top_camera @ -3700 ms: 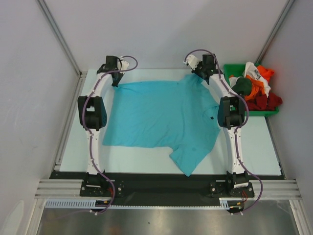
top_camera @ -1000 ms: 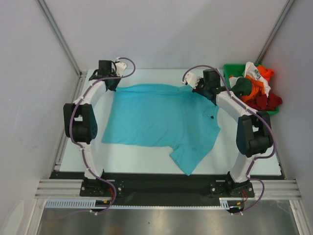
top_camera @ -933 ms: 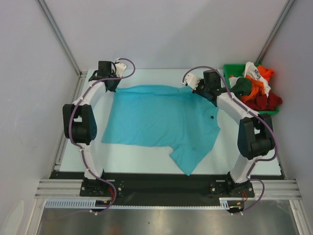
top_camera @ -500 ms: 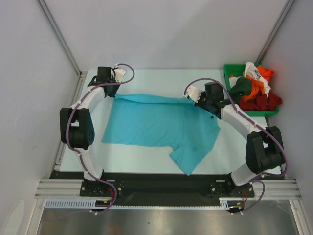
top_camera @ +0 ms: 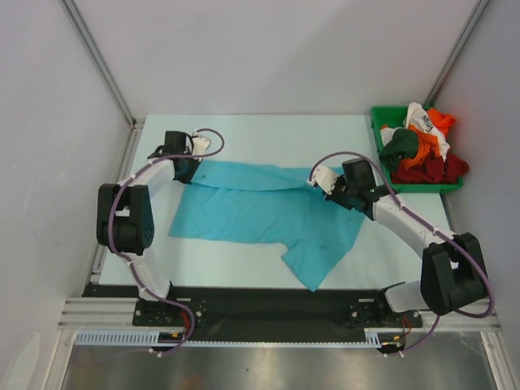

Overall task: Fold and stack the t-shirts
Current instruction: Fold the tshirt

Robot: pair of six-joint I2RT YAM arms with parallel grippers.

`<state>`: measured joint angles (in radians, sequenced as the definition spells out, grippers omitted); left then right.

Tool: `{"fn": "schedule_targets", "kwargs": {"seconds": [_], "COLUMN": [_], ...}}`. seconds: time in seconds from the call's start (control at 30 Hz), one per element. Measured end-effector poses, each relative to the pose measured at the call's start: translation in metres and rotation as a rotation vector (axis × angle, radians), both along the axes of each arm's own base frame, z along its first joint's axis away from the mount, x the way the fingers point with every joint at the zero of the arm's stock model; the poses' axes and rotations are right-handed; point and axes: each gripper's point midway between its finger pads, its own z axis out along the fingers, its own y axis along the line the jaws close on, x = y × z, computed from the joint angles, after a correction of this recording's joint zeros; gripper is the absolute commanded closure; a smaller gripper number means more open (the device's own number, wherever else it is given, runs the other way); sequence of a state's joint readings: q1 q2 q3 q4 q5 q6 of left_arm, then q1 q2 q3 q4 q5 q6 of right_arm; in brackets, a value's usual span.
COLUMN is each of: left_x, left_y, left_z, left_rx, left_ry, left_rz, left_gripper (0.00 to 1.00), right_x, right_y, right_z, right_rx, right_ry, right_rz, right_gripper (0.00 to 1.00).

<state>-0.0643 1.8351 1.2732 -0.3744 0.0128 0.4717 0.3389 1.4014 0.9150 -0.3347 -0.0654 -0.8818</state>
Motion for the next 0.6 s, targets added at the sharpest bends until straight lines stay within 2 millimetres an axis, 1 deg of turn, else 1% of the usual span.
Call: {"fn": "schedule_targets", "kwargs": {"seconds": [0.03,0.07,0.1,0.13,0.17,0.27,0.3,0.37,0.4,0.47,0.53,0.6], "left_x": [-0.004,-0.008,-0.01,-0.012,-0.013,-0.012,-0.009,-0.001,0.006,0.026,0.046,0.063], "left_y": [0.0,0.001,0.001,0.001,0.001,-0.001,-0.003,-0.004,-0.005,-0.007,-0.009,-0.01], "left_z": [-0.003,-0.005,-0.007,-0.008,-0.009,-0.004,0.0,0.013,0.021,0.039,0.051,0.052], "left_rx": [0.002,0.004,0.0,-0.002,-0.004,-0.022,-0.028,-0.037,-0.042,-0.051,-0.056,-0.061], "left_ry": [0.009,0.017,0.024,0.03,0.034,0.031,0.027,0.002,-0.014,-0.064,-0.101,-0.109], "left_rz": [0.0,0.0,0.007,0.011,0.011,0.019,0.018,0.018,0.019,0.022,0.021,0.025], "left_gripper": [0.71,0.66,0.64,0.58,0.55,0.55,0.54,0.55,0.55,0.55,0.56,0.56], "right_x": [-0.006,-0.013,-0.019,-0.025,-0.031,-0.029,-0.025,-0.008,0.003,0.022,0.04,0.057], "right_y": [0.001,0.002,0.002,0.002,0.002,0.002,0.003,0.007,0.009,0.011,0.01,0.004], "right_z": [-0.003,-0.007,-0.012,-0.016,-0.02,-0.016,-0.011,0.003,0.009,0.016,0.016,0.01], "right_rx": [0.003,0.003,0.002,0.002,0.004,0.038,0.056,0.096,0.115,0.142,0.16,0.167], "right_ry": [0.009,0.023,0.036,0.054,0.079,0.09,0.083,0.062,0.044,0.021,0.026,0.041], "right_rz": [0.003,0.011,0.013,0.016,0.018,-0.006,-0.015,-0.038,-0.05,-0.073,-0.101,-0.14], "right_gripper": [0.7,0.65,0.62,0.55,0.5,0.49,0.49,0.48,0.49,0.48,0.49,0.5]}}
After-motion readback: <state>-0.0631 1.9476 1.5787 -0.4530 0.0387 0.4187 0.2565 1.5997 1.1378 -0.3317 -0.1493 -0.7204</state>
